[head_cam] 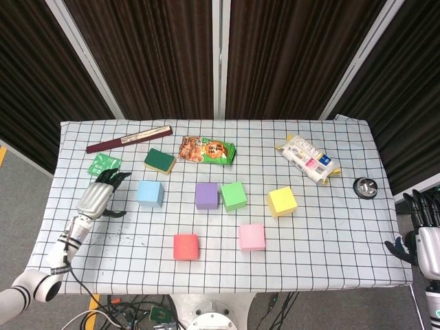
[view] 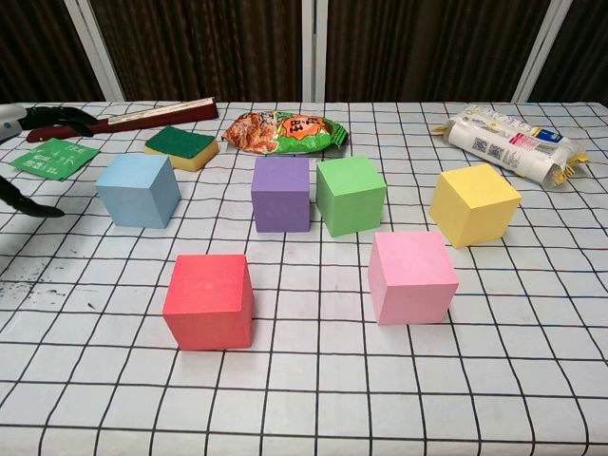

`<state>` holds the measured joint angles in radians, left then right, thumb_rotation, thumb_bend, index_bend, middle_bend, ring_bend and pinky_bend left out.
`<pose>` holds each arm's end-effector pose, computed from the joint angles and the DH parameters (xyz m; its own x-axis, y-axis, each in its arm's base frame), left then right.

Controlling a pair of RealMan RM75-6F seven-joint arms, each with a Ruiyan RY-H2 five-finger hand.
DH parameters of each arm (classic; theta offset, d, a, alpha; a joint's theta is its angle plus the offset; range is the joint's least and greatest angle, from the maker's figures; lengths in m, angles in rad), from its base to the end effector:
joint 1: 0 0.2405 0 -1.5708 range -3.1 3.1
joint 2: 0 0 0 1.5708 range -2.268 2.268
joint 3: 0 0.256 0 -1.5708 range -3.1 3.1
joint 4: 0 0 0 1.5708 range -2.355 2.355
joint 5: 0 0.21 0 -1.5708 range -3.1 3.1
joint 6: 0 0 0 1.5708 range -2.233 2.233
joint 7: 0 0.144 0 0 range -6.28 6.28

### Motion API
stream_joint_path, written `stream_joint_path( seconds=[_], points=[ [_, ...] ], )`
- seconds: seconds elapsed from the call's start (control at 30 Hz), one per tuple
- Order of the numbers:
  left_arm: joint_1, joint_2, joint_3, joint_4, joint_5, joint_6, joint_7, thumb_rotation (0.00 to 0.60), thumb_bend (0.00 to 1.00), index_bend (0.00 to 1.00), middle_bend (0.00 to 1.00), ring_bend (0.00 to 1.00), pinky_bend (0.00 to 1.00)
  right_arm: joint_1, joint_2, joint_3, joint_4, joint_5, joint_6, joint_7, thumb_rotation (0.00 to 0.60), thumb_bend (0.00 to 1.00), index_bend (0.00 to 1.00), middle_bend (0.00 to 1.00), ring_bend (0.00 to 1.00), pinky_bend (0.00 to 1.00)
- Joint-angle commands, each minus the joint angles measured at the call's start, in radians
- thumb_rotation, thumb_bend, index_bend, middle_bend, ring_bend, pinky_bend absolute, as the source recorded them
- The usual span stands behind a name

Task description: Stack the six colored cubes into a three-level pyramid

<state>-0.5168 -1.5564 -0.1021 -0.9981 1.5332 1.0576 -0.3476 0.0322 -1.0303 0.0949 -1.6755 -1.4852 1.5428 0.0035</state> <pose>-0.2876 0.3342 0.0271 0.3120 0.2324 0.9212 0.9311 -0.2675 -0.2479 -0.3081 -0.1731 0.1959 0.4133 0.0800 0.9071 -0.9105 0.0457 0.4109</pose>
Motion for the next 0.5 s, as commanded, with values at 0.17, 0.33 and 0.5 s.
stream_joint_path(
  seconds=[0.17,0.33,0.5],
  points=[
    [-0.062,-0.026,0.003,0.039,-0.008,-0.066,-0.083,0.600,0.00,0.10,0.15,0.03,0.08,0.004,-0.001,-0.001,-0.001,0.008,-0.014,-0.005,0.600,0.06,0.00,0.00,0.00,0.00],
    [-0.094,-0.028,0.010,0.046,-0.009,-0.098,-0.143,0.600,0.00,0.10,0.15,0.03,0.08,0.005,-0.002,-0.002,0.004,0.019,-0.023,-0.003,0.600,0.06,0.00,0.00,0.00,0.00],
    [-0.112,-0.038,0.018,0.061,-0.008,-0.108,-0.153,0.600,0.00,0.11,0.18,0.03,0.08,0.007,-0.005,-0.003,0.010,0.027,-0.034,0.001,0.600,0.07,0.00,0.00,0.00,0.00]
  ],
)
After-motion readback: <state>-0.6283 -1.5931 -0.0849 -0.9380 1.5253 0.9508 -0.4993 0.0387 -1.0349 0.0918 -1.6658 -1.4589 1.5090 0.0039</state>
